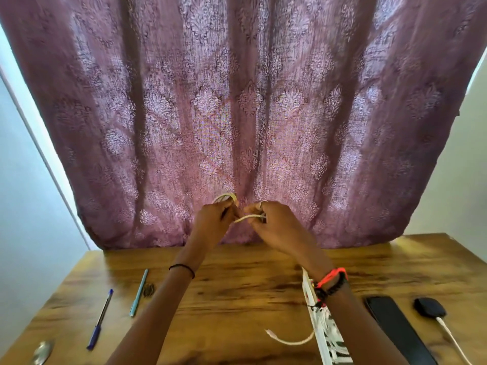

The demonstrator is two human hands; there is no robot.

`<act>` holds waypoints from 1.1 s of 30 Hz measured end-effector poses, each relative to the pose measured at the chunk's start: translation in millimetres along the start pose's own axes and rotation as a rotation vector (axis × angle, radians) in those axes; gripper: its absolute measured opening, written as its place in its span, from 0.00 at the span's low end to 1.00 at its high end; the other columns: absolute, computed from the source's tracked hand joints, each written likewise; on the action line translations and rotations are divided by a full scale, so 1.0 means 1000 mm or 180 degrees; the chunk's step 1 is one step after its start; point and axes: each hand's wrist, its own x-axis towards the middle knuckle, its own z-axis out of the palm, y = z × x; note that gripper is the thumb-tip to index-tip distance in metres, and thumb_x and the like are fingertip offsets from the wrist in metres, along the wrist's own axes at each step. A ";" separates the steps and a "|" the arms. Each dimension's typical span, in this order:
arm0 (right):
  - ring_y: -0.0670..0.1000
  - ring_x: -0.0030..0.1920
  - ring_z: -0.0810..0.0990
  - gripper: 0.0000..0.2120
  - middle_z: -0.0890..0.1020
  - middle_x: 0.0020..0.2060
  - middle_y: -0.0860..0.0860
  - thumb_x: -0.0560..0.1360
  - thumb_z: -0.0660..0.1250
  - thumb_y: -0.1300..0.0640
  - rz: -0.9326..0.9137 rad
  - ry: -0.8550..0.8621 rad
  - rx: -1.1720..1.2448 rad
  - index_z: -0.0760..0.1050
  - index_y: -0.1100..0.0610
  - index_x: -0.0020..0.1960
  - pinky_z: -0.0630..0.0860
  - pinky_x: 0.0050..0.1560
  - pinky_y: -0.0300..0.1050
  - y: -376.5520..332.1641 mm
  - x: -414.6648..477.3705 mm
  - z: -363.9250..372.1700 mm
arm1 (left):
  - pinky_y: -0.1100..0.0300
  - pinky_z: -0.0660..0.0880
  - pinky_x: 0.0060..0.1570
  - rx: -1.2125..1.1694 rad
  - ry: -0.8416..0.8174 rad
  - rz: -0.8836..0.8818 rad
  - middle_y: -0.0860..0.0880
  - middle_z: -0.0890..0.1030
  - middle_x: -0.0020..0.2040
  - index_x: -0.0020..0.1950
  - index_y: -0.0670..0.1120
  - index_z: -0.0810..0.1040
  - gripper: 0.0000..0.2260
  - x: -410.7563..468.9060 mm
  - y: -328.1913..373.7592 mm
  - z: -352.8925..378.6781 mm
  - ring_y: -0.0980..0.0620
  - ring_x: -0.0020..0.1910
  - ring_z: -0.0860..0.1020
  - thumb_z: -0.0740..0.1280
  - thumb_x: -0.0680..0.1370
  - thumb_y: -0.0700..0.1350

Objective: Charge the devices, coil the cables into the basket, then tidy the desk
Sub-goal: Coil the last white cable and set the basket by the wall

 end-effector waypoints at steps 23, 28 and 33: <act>0.45 0.27 0.70 0.04 0.81 0.32 0.50 0.71 0.70 0.60 0.0669 0.0467 0.3424 0.83 0.56 0.45 0.67 0.26 0.34 0.035 0.008 0.005 | 0.68 0.73 0.30 -0.6320 -0.1382 -0.0971 0.51 0.74 0.32 0.58 0.33 0.77 0.19 -0.017 0.035 0.007 0.58 0.28 0.72 0.73 0.69 0.38; 0.43 0.21 0.69 0.03 0.81 0.27 0.48 0.72 0.70 0.60 0.0965 0.0711 0.3441 0.82 0.55 0.42 0.64 0.21 0.33 0.040 0.005 0.023 | 0.60 0.75 0.48 -0.6777 -0.1061 -0.0871 0.43 0.79 0.44 0.69 0.29 0.63 0.18 -0.001 0.028 0.011 0.50 0.41 0.77 0.55 0.81 0.36; 0.44 0.19 0.68 0.03 0.81 0.28 0.48 0.73 0.69 0.59 0.0998 0.0696 0.3011 0.81 0.54 0.42 0.62 0.18 0.33 0.042 -0.002 0.036 | 0.69 0.78 0.41 -0.6500 -0.0272 -0.1034 0.51 0.81 0.38 0.60 0.33 0.75 0.32 0.011 0.028 0.016 0.58 0.36 0.80 0.80 0.59 0.36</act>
